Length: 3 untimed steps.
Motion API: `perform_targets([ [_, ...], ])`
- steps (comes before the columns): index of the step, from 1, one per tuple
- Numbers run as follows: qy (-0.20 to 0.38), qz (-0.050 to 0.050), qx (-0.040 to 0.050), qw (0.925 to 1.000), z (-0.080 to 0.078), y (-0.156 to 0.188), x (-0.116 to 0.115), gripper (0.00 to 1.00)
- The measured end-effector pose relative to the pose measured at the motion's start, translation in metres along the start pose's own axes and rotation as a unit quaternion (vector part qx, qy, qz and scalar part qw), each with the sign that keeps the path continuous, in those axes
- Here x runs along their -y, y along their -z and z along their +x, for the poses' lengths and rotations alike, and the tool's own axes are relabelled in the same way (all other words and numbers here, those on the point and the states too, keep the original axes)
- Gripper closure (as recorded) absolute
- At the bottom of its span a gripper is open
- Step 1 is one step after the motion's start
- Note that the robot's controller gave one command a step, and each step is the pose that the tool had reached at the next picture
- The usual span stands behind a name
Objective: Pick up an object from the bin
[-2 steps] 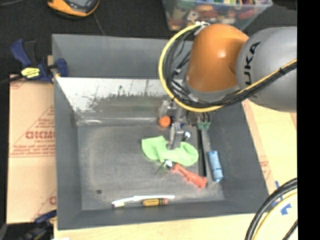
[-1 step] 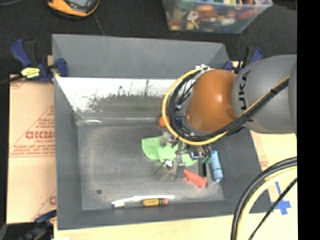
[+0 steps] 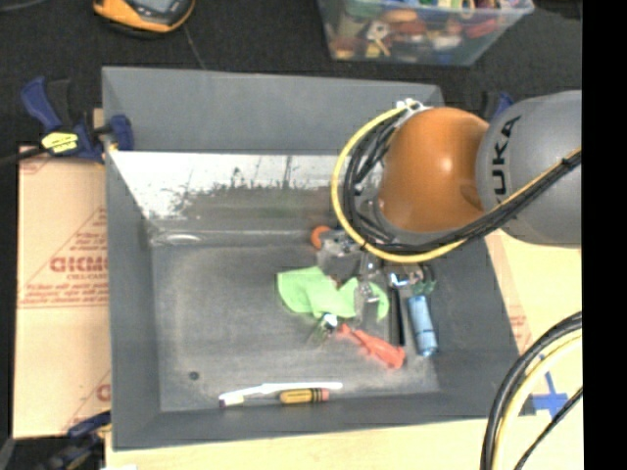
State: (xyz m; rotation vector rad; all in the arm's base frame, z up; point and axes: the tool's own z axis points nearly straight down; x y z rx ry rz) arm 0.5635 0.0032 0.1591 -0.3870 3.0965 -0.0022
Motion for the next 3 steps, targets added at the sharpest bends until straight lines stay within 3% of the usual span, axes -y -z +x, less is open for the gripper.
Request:
perform_targets([
  [1, -0.126, -0.001, -0.0106, 0.9919, 0.032, -0.086, 0.007, 0.0],
  [2, -0.031, 0.002, 0.0052, 0.9995, 0.029, -0.086, -0.011, 0.0],
  [3, -0.113, 0.0, -0.0096, 0.9936, 0.05, -0.087, 0.019, 1.0],
])
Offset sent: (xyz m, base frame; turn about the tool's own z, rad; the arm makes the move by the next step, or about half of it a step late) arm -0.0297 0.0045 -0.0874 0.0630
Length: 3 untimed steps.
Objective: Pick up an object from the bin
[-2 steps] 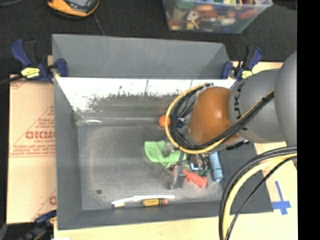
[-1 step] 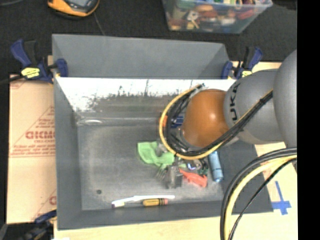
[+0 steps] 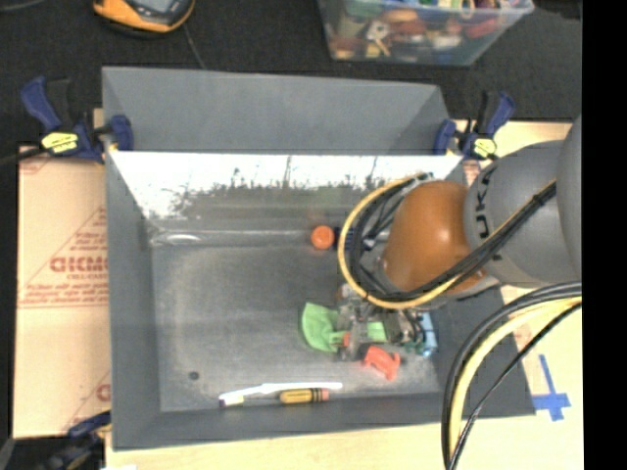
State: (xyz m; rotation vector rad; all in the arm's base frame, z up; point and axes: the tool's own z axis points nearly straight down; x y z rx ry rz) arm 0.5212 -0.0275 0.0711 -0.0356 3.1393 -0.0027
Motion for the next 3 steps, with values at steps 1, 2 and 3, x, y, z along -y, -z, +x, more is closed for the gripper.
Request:
perform_targets([
  [1, 0.0, 0.0, 0.0, 1.0, 0.0, 0.0, 0.0, 1.0],
  [2, 0.014, 0.0, -0.002, 0.9999, -0.01, 0.085, 0.001, 1.0],
  [3, -0.007, 0.0, -0.0042, 1.0, 0.009, 0.106, 0.01, 1.0],
])
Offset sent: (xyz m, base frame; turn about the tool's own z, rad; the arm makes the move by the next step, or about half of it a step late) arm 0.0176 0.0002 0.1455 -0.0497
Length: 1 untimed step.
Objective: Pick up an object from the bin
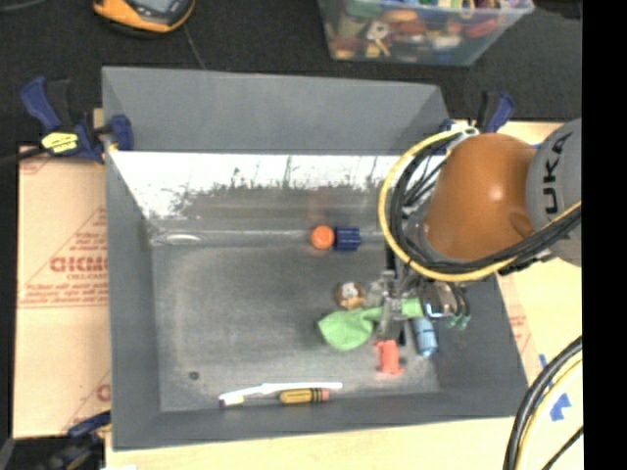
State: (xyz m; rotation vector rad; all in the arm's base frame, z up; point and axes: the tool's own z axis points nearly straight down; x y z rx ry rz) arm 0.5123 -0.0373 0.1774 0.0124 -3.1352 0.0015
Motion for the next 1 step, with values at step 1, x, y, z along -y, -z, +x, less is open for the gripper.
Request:
perform_targets([
  [1, 0.04, 0.001, 0.0074, 0.9992, -0.0067, -0.0395, -0.0281, 1.0],
])
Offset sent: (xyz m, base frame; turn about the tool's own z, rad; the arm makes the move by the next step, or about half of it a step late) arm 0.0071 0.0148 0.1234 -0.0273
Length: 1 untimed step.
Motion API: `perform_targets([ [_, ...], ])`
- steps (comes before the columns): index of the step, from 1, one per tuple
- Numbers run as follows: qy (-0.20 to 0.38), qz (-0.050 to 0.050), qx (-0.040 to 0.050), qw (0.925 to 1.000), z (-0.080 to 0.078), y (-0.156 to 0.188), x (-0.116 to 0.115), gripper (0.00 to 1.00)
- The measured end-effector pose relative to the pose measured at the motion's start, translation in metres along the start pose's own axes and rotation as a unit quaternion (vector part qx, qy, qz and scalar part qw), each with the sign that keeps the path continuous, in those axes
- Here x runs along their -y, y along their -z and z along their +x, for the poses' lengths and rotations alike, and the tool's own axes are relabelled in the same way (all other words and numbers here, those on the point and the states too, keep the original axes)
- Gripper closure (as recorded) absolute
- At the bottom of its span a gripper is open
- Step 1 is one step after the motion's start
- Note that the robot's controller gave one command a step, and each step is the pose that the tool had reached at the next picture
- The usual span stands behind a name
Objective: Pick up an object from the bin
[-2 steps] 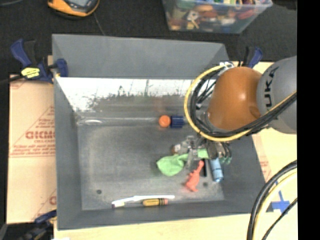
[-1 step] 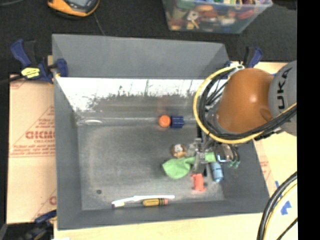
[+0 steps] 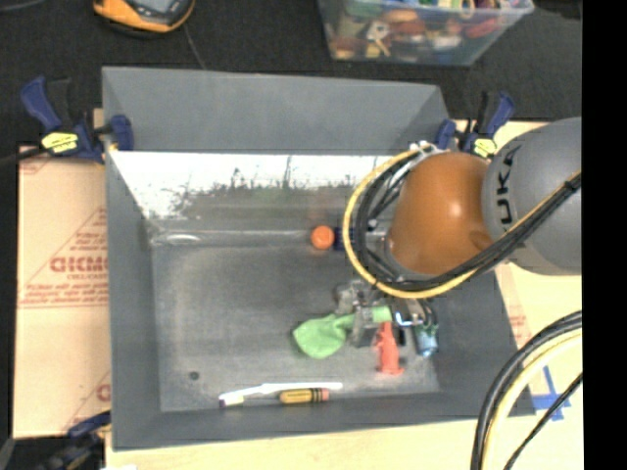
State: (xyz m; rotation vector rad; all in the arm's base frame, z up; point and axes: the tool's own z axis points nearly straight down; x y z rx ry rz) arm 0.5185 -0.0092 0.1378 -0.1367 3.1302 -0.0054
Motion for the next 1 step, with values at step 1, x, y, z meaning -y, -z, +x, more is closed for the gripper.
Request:
perform_targets([
  [1, -0.01, -0.001, -0.0032, 0.9999, -0.0004, 0.0842, 0.0062, 1.0],
])
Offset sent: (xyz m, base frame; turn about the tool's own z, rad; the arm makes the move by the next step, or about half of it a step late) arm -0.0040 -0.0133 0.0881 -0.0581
